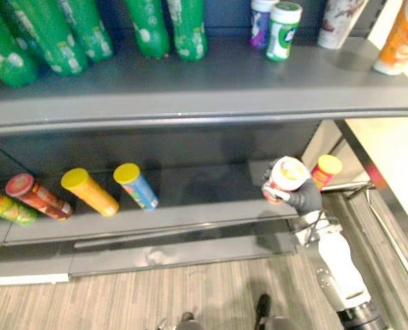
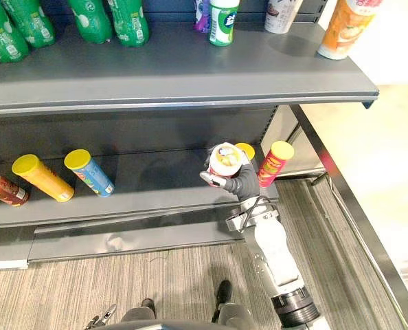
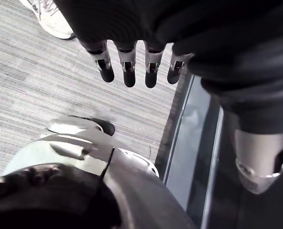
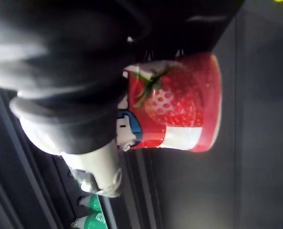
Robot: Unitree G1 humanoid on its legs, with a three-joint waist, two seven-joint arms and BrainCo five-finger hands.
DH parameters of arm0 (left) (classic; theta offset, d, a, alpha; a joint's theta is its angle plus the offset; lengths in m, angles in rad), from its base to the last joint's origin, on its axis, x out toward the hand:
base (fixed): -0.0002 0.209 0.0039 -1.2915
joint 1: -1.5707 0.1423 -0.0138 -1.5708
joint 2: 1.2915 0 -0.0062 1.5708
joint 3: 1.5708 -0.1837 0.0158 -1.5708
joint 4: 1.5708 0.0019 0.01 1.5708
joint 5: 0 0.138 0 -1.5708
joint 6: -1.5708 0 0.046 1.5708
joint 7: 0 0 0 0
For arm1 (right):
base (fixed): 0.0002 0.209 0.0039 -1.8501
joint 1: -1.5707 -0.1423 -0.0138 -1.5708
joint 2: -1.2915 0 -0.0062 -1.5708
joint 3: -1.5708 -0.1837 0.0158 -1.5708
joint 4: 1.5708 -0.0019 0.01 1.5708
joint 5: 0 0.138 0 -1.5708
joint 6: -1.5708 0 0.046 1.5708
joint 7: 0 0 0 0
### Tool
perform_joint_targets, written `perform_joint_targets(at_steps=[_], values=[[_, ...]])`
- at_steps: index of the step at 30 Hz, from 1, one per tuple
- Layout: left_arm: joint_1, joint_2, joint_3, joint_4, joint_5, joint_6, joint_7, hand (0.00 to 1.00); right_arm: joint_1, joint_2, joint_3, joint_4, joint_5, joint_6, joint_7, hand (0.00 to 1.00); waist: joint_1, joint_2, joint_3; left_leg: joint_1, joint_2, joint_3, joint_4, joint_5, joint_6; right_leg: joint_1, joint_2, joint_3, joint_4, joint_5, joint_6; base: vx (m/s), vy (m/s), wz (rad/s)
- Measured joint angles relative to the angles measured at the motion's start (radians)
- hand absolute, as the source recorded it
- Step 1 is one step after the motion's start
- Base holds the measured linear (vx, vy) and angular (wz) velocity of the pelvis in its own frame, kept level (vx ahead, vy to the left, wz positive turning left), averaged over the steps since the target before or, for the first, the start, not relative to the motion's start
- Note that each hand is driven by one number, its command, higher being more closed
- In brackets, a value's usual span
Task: Put the gum and the chips on the shelf.
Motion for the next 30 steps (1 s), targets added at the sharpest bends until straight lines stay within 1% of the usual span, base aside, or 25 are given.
perform_joint_targets(at_steps=[1,3,7,10,11,12,13,15,17,21,24,25,26,27,29,30], values=[[-0.001,0.000,-0.002,0.000,0.000,0.000,0.007,0.00,0.009,-0.002,0.000,0.000,0.022,0.015,0.014,1.00,-0.002,0.003,-0.001,0.014,-0.003,0.004,-0.007,0.000,0.000,0.015,0.000,0.001,-0.019,0.009,0.001,0.01,0.014,-0.13],[-0.001,0.000,-0.002,0.000,0.000,0.002,0.016,0.00,0.023,-0.010,0.002,0.000,0.029,0.042,0.045,1.00,-0.002,0.005,-0.010,0.024,-0.005,0.009,-0.015,0.000,0.000,0.034,0.001,0.000,-0.039,0.016,0.004,0.00,-0.002,-0.05],[-0.003,0.000,-0.001,0.001,0.001,0.010,0.023,0.00,0.026,-0.035,0.014,-0.002,0.063,0.091,0.112,1.00,-0.001,0.006,-0.029,0.029,-0.008,0.007,-0.031,0.003,0.003,0.040,0.001,-0.005,-0.048,0.017,0.006,0.00,-0.003,0.03],[-0.003,0.000,0.003,0.003,0.023,0.024,0.026,0.00,0.017,-0.061,0.051,-0.012,0.093,0.143,0.160,1.00,-0.001,0.005,-0.032,0.030,-0.010,-0.001,-0.032,0.003,0.003,0.046,-0.001,-0.014,-0.048,0.018,0.008,0.02,0.001,0.09],[-0.004,0.000,0.006,0.002,0.038,0.029,0.026,0.00,0.009,-0.070,0.072,-0.018,0.114,0.164,0.181,1.00,0.000,0.004,-0.034,0.033,-0.010,-0.005,-0.033,0.003,0.003,0.051,-0.002,-0.017,-0.048,0.019,0.008,0.02,0.005,0.09],[-0.005,0.000,0.006,0.011,0.040,0.030,0.027,0.00,-0.010,-0.080,0.098,-0.024,0.146,0.195,0.201,1.00,0.001,0.002,-0.041,0.030,-0.012,-0.006,-0.034,0.003,0.003,0.049,-0.002,-0.017,-0.049,0.019,0.008,0.03,0.006,0.07],[-0.007,0.000,0.007,0.019,0.040,0.030,0.027,0.00,-0.022,-0.081,0.108,-0.028,0.156,0.208,0.208,1.00,0.001,0.001,-0.043,0.030,-0.012,-0.007,-0.034,0.003,0.003,0.049,-0.002,-0.017,-0.049,0.019,0.008,0.00,0.000,0.00],[-0.010,0.002,0.009,0.033,0.040,0.031,0.030,0.00,-0.066,-0.085,0.150,-0.054,0.199,0.252,0.229,1.00,0.002,-0.005,-0.051,0.029,-0.015,-0.008,-0.034,0.003,0.003,0.049,-0.002,-0.019,-0.049,0.019,0.008,0.00,0.000,0.00],[-0.011,0.003,0.009,0.039,0.040,0.031,0.033,0.00,-0.109,-0.087,0.195,-0.061,0.225,0.273,0.233,1.00,0.002,-0.010,-0.058,0.028,-0.015,-0.010,-0.034,0.004,0.003,0.050,-0.002,-0.020,-0.049,0.019,0.008,0.00,0.000,0.00],[-0.015,0.005,0.009,0.042,0.040,0.031,0.055,0.00,-0.181,-0.080,0.270,-0.063,0.282,0.319,0.231,1.00,0.014,-0.019,-0.068,0.026,-0.016,-0.017,-0.032,0.006,0.006,0.052,-0.002,-0.025,-0.050,0.021,0.005,-0.01,-0.005,0.04],[-0.029,0.006,0.010,0.061,0.040,0.031,0.067,0.00,-0.257,-0.060,0.361,-0.063,0.305,0.352,0.221,1.00,0.018,-0.021,-0.069,0.024,-0.017,-0.038,-0.032,0.012,0.010,0.065,-0.005,-0.047,-0.050,0.021,0.005,-0.02,-0.008,0.17],[-0.031,0.006,0.010,0.061,0.040,0.031,0.067,0.00,-0.271,-0.055,0.375,-0.063,0.309,0.356,0.220,1.00,0.022,-0.021,-0.069,0.024,-0.017,-0.038,-0.032,0.012,0.010,0.066,-0.004,-0.048,-0.050,0.021,0.005,-0.02,-0.006,0.10],[-0.034,0.005,0.010,0.061,0.040,0.032,0.068,0.00,-0.291,-0.043,0.393,-0.063,0.311,0.359,0.213,1.00,0.029,-0.021,-0.069,0.024,-0.016,-0.039,-0.032,0.013,0.010,0.066,-0.004,-0.048,-0.050,0.021,0.005,-0.02,-0.008,0.06],[-0.041,0.005,0.010,0.065,0.040,0.032,0.071,0.00,-0.330,-0.020,0.412,-0.062,0.333,0.378,0.194,1.00,0.037,-0.022,-0.069,0.023,-0.016,-0.044,-0.033,0.016,0.010,0.068,-0.005,-0.053,-0.050,0.021,0.005,-0.02,-0.009,0.10],[-0.045,0.005,0.010,0.066,0.040,0.040,0.080,0.00,-0.377,0.007,0.427,-0.058,0.354,0.395,0.173,1.00,0.038,-0.024,-0.071,0.017,-0.017,-0.058,-0.033,0.022,0.009,0.068,-0.005,-0.063,-0.050,0.021,0.005,-0.02,-0.013,0.18],[-0.050,0.005,0.010,0.066,0.039,0.053,0.095,0.00,-0.422,0.033,0.445,-0.044,0.384,0.401,0.154,1.00,0.041,-0.028,-0.074,0.012,-0.016,-0.065,-0.034,0.027,0.008,0.068,-0.004,-0.073,-0.050,0.021,0.005,-0.01,-0.013,0.15]])
